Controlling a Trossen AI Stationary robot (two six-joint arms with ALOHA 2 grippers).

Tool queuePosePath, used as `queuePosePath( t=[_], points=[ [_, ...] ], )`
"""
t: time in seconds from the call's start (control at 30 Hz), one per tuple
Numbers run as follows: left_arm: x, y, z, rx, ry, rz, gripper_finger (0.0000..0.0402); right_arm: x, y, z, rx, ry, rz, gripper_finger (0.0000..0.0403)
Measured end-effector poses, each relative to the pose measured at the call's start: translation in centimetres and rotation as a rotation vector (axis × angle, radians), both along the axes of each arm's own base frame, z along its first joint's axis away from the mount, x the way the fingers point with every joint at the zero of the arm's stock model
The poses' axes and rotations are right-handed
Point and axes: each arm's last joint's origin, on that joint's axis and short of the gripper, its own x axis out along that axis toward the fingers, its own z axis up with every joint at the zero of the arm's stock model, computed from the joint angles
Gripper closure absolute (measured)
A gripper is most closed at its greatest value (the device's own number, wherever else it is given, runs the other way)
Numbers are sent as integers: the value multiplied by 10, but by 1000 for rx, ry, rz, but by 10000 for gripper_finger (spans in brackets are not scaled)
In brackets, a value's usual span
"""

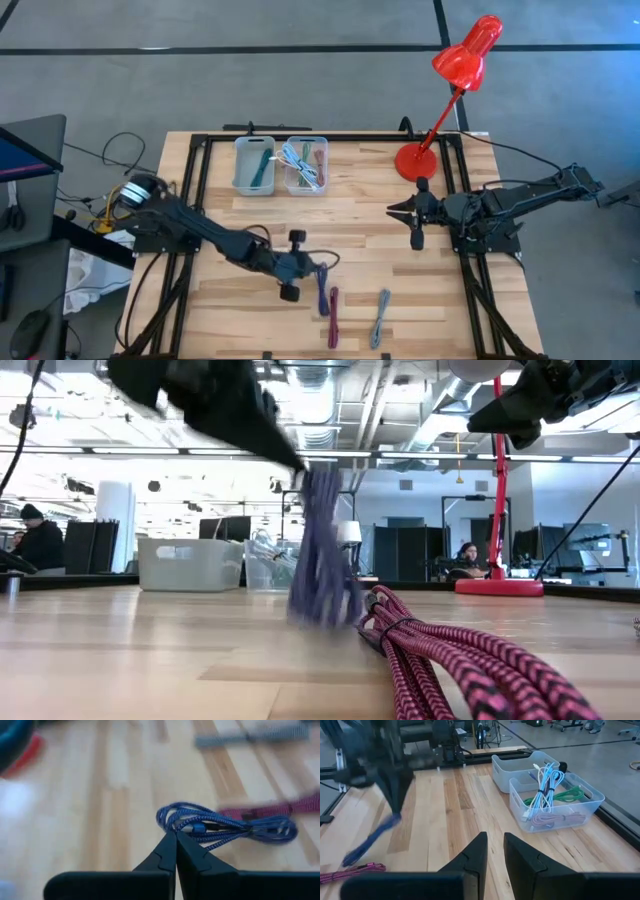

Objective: Pick & Place USB Port
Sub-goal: Put the black and violet charge cable into the gray bin

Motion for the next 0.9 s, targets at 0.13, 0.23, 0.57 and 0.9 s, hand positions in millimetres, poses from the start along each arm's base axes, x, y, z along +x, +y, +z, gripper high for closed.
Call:
queuePosePath(
  t=[0.13, 0.23, 0.57, 0.9],
  points=[
    [-17, 11, 27, 71, -60, 70, 401, 0, 0, 0, -1, 5, 0, 345],
    [-29, 20, 41, 144, -84, 135, 401, 0, 0, -1, -2, 9, 0, 345],
    [-76, 60, 77, 342, -116, 459, 401, 0, 0, -1, -2, 11, 0, 345],
    [-117, 106, 97, 438, -106, 730, 401, 0, 0, -1, -3, 14, 0, 345]
  ],
)
